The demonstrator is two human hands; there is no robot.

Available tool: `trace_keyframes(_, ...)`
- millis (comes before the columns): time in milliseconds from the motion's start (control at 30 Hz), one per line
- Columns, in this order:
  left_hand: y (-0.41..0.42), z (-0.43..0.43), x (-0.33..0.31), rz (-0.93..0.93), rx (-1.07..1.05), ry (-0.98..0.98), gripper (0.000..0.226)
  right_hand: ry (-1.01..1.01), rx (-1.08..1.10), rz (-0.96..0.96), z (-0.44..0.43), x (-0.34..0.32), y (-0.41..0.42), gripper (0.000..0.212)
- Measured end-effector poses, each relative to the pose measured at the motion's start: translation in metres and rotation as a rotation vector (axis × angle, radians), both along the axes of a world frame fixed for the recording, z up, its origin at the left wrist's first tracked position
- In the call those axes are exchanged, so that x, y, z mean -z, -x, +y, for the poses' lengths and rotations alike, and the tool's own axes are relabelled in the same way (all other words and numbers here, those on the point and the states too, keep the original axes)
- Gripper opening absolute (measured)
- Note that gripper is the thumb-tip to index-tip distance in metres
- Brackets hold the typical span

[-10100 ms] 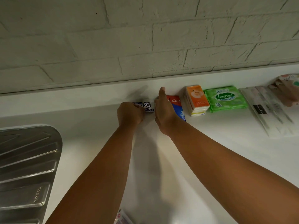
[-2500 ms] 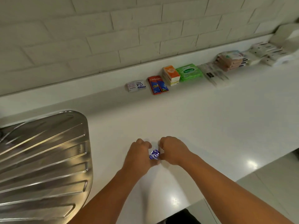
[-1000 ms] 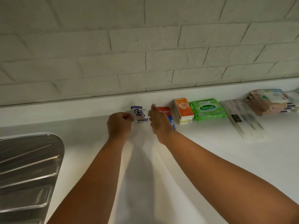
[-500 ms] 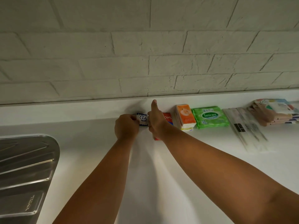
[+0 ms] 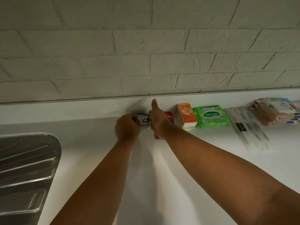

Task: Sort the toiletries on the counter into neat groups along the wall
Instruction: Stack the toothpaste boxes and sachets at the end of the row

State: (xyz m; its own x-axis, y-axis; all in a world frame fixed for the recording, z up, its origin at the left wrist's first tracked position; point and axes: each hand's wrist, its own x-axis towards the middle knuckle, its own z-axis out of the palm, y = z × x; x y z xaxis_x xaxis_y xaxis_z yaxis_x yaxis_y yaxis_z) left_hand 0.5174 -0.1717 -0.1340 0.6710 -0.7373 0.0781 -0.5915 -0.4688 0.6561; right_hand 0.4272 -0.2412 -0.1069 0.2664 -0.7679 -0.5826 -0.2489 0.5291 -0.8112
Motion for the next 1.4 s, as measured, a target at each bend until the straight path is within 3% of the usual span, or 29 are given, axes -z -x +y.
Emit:
trace_keyframes(133, -0.002, 0.008, -0.006, -0.018, -0.025, 0.036, 0.019, 0.054, -0.042, -0.037, 0.008, -0.022, 0.005, 0.086)
trace_keyframes(333, 0.003, 0.026, -0.019, -0.056, 0.000, 0.020, 0.018, 0.141, -0.099, -0.028, 0.020, -0.044, 0.024, 0.077)
trace_keyframes(400, 0.009, 0.029, -0.021, -0.091, 0.047, -0.039, 0.018, 0.103, -0.104, -0.045, 0.024, -0.046, 0.030, 0.079)
trace_keyframes(533, 0.016, 0.025, -0.019, -0.106, 0.076, -0.095, 0.025, 0.039, 0.020, -0.053, 0.021, -0.034, 0.044, 0.059)
trace_keyframes(900, 0.024, -0.008, -0.011, -0.273, 0.169, -0.164, 0.051, 0.038, 0.062, -0.095, 0.014, -0.023, 0.077, 0.051)
trace_keyframes(1200, 0.029, -0.014, -0.008, -0.293, 0.151, -0.198, 0.042, 0.029, 0.028, -0.147, 0.014, -0.030, 0.080, 0.045)
trace_keyframes(1400, 0.023, -0.014, -0.014, -0.111, 0.146, -0.159, 0.018, 0.019, 0.035, -0.138, 0.014, -0.026, 0.072, 0.053)
